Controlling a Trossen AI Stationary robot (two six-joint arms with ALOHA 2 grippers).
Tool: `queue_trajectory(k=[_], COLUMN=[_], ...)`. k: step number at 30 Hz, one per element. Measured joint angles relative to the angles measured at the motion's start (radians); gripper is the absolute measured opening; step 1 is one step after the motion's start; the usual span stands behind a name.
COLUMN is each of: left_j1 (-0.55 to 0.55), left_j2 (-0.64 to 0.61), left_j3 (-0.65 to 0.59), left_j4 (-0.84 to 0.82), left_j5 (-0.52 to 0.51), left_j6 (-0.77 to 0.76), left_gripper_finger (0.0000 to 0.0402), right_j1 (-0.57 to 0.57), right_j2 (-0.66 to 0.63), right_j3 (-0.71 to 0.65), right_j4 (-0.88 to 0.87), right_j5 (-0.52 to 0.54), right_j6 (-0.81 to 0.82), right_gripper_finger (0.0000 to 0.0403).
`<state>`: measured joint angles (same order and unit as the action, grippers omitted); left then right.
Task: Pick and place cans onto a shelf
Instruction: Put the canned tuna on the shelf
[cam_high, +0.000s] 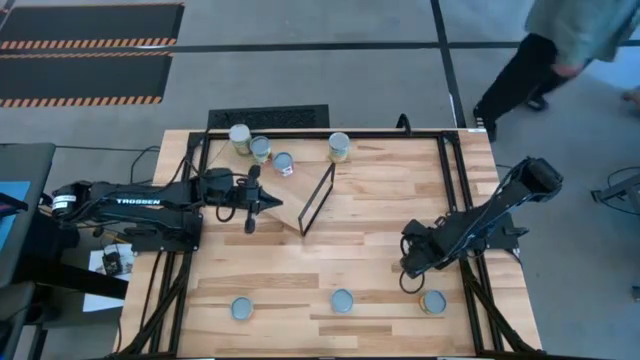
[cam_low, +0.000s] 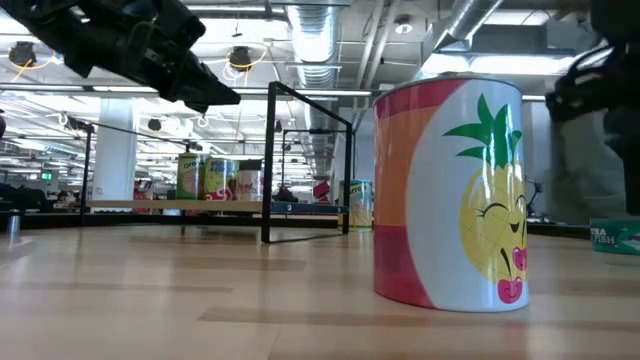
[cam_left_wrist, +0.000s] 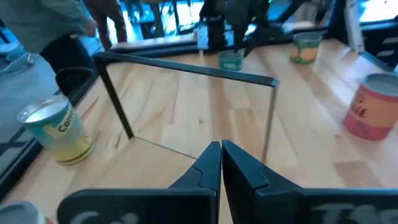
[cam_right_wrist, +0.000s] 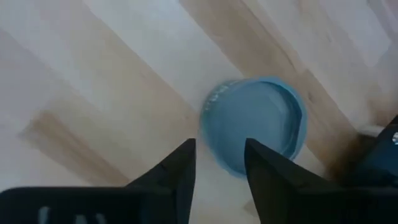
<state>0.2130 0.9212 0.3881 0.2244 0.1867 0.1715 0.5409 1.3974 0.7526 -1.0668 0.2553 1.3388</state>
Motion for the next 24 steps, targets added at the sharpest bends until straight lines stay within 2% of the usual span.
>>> queue_trajectory(k=[6, 10, 15, 19, 24], left_j1=[-0.019, -0.025, -0.025, -0.025, -0.025], left_j2=[-0.114, -0.198, -0.292, -0.347, -0.373], left_j3=[-0.103, -0.148, -0.183, -0.183, -0.183], left_j4=[0.064, 0.065, 0.037, -0.009, -0.039], left_j5=[-0.018, -0.025, -0.064, -0.070, -0.071], left_j6=[-0.061, -0.081, -0.099, -0.105, -0.102], left_gripper_finger=[0.0004, 0.0004, 0.0004, 0.0004, 0.0004], right_j1=[-0.029, -0.052, -0.076, -0.095, -0.151], right_j2=[-0.010, -0.023, -0.025, -0.023, -0.022], right_j3=[-0.039, -0.086, -0.096, -0.061, 0.055], right_j4=[0.036, 0.168, 0.186, 0.221, 0.275], right_j5=[0.007, 0.006, 0.006, -0.008, -0.008], right_j6=[-0.013, -0.065, -0.111, -0.200, -0.351], right_gripper_finger=[0.0126, 0.0106, 0.0069, 0.0016, 0.0025])
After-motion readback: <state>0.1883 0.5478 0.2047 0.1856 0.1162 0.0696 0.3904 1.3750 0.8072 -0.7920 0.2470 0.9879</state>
